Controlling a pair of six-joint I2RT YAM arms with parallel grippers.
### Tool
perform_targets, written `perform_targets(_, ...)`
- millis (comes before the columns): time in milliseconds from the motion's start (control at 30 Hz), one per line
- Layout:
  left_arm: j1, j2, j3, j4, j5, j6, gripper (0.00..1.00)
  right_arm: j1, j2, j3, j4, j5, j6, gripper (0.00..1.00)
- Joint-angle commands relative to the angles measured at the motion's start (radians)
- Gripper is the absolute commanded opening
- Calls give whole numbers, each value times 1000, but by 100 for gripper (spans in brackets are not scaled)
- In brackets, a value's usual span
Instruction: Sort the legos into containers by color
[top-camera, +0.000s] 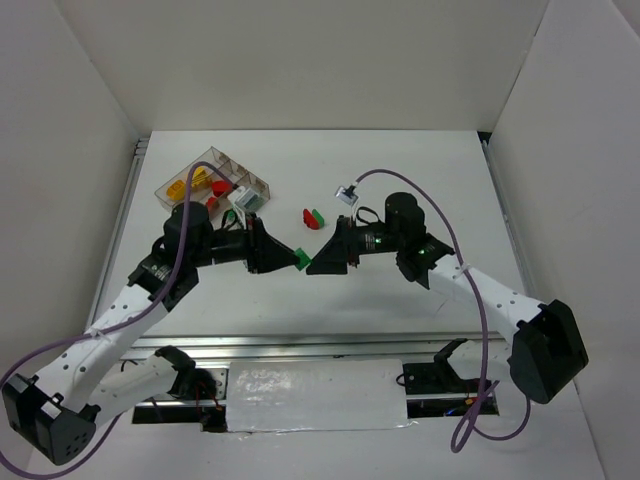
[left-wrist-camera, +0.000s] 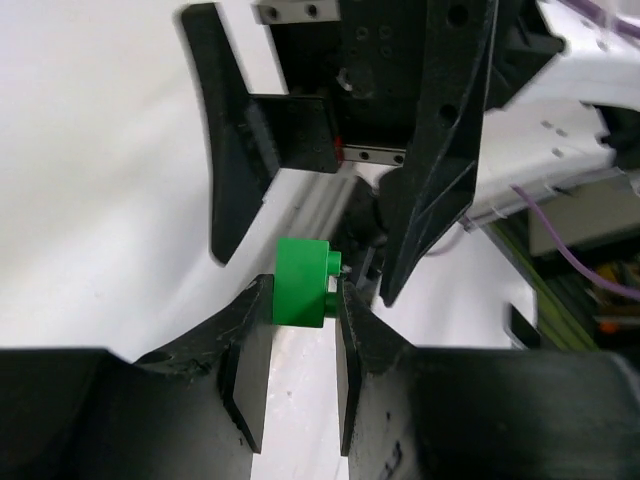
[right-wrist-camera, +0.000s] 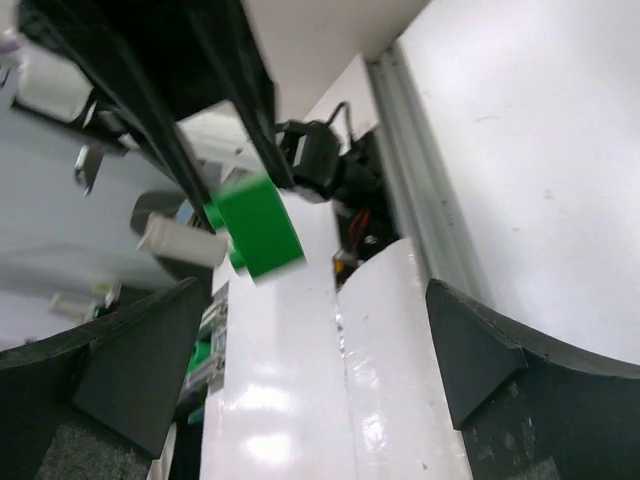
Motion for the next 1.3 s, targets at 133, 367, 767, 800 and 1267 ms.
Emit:
perform_targets(133,46,97,245,-359,-670,102,0,-90,-26,-62,-139,247,-91,100)
perform_targets(367,250,446,432,-427,-1074,4,0,-93,-39,-61,-234,352,-127,100)
perform_targets(767,327,1081,891,-507,-1260,-54,14,-90,-136,-124,-340,453,-187,100)
perform_targets(800,328,1094,896,-518,-1257,-57,15,-90,-136,-127,-337,456,-187,100)
perform_targets(1267,328,1075,750,-418,-1160,-62,7,-90,108,-27,-266,427,-164,100)
